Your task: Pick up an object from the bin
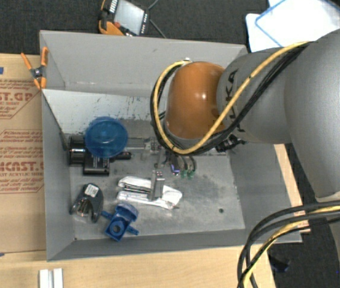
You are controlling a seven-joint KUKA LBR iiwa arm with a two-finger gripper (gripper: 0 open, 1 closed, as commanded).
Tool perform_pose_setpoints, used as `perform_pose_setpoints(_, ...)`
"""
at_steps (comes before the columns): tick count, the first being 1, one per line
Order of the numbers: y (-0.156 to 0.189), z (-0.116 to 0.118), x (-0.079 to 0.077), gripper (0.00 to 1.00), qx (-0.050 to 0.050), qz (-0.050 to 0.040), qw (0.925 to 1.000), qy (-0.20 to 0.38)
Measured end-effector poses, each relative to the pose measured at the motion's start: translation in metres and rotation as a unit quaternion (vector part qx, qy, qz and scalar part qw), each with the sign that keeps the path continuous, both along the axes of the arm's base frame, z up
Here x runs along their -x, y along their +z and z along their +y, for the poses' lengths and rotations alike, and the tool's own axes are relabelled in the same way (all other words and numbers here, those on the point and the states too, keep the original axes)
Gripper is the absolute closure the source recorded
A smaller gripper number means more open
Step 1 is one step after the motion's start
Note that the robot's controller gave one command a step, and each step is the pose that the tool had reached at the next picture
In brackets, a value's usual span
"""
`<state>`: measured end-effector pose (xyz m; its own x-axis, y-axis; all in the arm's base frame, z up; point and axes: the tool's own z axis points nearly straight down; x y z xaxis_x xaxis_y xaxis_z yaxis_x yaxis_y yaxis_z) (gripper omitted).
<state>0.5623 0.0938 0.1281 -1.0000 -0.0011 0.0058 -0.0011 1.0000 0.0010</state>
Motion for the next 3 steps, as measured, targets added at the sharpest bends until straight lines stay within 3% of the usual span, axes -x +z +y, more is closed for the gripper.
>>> perform_pose_setpoints(1, 0.004, 0.000, -0.002, 0.00, 0.000, -0.0035, 1.0000, -0.001)
perform_pose_setpoints(2, -0.059, -0.023, 0.017, 0.00, -0.001, -0.0022, 0.9990, -0.044)
perform_pose_setpoints(3, 0.006, -0.015, 0.030, 0.00, -0.003, -0.0094, 0.9944, -0.105)
